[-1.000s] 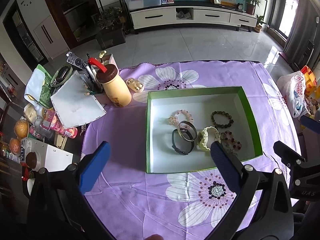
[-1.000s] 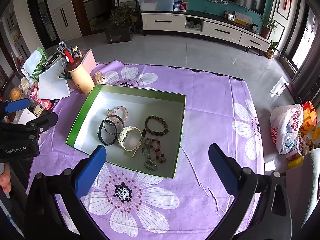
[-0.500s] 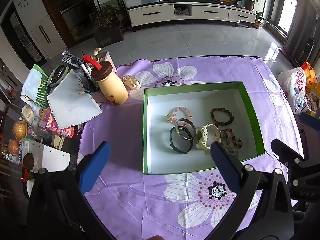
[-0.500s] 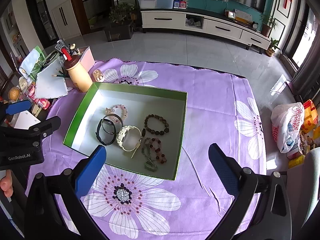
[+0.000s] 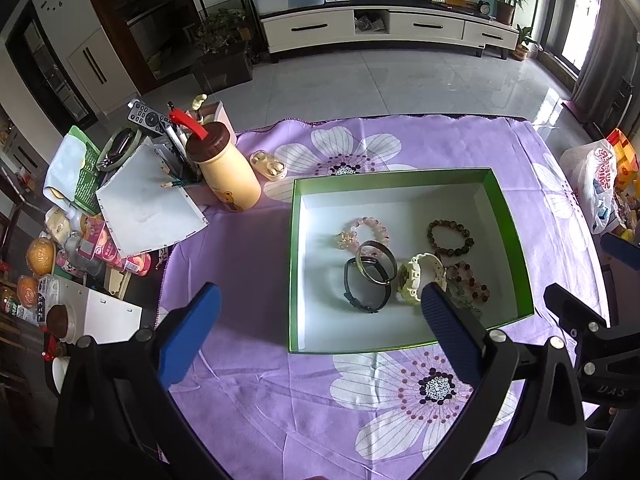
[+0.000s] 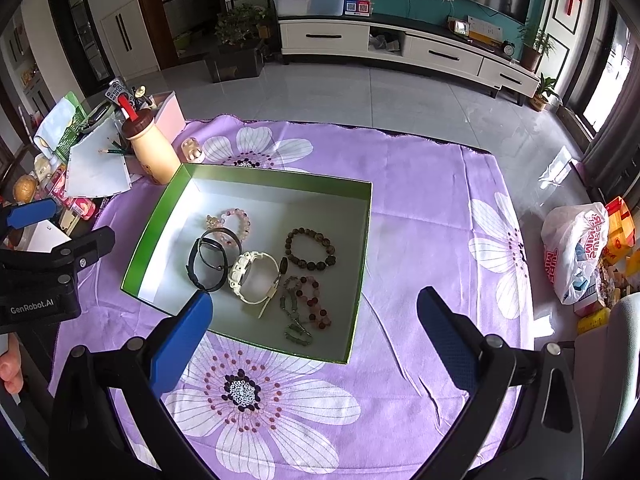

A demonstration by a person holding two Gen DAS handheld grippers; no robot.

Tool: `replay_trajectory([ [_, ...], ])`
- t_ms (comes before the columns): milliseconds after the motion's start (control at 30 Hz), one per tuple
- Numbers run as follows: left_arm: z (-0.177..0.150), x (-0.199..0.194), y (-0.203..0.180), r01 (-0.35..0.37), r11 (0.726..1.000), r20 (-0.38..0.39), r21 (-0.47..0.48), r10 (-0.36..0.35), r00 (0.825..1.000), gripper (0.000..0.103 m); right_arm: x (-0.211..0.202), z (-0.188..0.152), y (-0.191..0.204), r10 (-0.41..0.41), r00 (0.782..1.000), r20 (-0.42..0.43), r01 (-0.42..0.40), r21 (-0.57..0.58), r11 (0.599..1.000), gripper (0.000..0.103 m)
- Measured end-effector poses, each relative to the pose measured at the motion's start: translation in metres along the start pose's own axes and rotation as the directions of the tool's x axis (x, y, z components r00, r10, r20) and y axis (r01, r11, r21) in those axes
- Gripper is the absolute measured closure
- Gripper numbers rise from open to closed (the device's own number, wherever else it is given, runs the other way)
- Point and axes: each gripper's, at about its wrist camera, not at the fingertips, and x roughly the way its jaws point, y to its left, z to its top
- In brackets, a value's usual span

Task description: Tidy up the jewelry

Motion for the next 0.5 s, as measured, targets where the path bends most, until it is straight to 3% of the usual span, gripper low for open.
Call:
replay_trajectory([
  [500, 0.0009, 0.0044, 0.0047, -0.005, 1.0, -0.009, -0.018, 0.005, 1.0, 0.002, 0.0003, 0.0019, 0.0048, -0.002, 1.0, 0.007, 0.002, -0.005, 1.0, 0.001],
])
